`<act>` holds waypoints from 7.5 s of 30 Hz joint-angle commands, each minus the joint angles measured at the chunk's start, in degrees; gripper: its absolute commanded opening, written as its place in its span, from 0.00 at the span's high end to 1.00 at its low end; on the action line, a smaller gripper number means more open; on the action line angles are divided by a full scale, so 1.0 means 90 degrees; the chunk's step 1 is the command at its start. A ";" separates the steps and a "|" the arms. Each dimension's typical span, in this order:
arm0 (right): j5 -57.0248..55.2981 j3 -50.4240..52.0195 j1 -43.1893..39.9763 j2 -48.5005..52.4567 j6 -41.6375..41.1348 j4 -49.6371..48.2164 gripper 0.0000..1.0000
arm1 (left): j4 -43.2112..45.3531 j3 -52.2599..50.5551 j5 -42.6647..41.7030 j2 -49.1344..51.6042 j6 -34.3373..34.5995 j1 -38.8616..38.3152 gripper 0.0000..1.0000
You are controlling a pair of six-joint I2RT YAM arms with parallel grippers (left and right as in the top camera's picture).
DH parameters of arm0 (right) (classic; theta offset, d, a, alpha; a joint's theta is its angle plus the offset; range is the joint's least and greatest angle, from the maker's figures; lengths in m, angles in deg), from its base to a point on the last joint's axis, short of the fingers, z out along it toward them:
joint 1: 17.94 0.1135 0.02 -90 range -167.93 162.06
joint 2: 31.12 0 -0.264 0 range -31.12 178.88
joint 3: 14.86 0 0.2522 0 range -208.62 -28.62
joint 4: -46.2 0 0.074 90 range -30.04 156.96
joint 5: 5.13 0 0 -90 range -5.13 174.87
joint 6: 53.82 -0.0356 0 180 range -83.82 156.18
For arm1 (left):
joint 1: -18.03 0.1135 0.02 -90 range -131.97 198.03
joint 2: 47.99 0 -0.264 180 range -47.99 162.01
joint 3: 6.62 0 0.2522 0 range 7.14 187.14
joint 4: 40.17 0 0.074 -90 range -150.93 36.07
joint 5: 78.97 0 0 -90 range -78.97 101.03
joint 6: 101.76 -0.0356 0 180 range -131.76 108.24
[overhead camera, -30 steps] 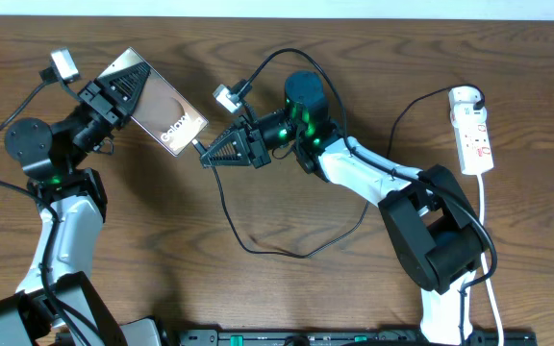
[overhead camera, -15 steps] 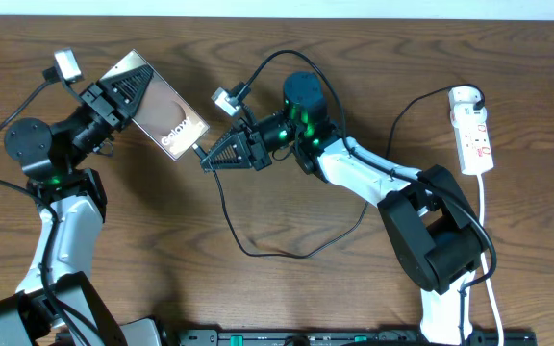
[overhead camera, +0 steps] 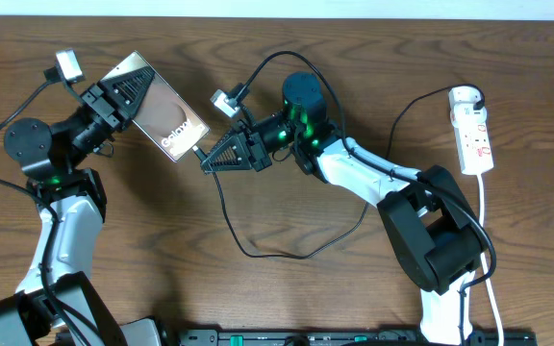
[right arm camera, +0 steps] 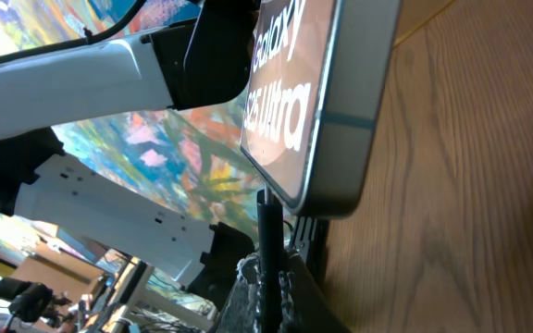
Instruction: Plug charger to phone and switch on socket
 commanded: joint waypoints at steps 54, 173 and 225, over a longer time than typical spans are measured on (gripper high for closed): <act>-0.0855 -0.0087 0.0158 -0.0066 -0.0588 -0.0058 0.99 | 0.0058 0.0073 -0.1632 -0.0007 -0.0134 -0.0075 0.93; -0.0495 -0.0085 -0.0503 -0.0066 -0.0563 -0.0041 0.01 | -0.8833 -0.0503 0.4044 0.1241 -0.4330 0.1175 0.49; -0.2630 -0.0503 -0.0787 -0.0151 0.1880 0.5498 0.01 | -1.2036 0.4323 0.6785 -0.0848 -0.6853 -0.2368 0.14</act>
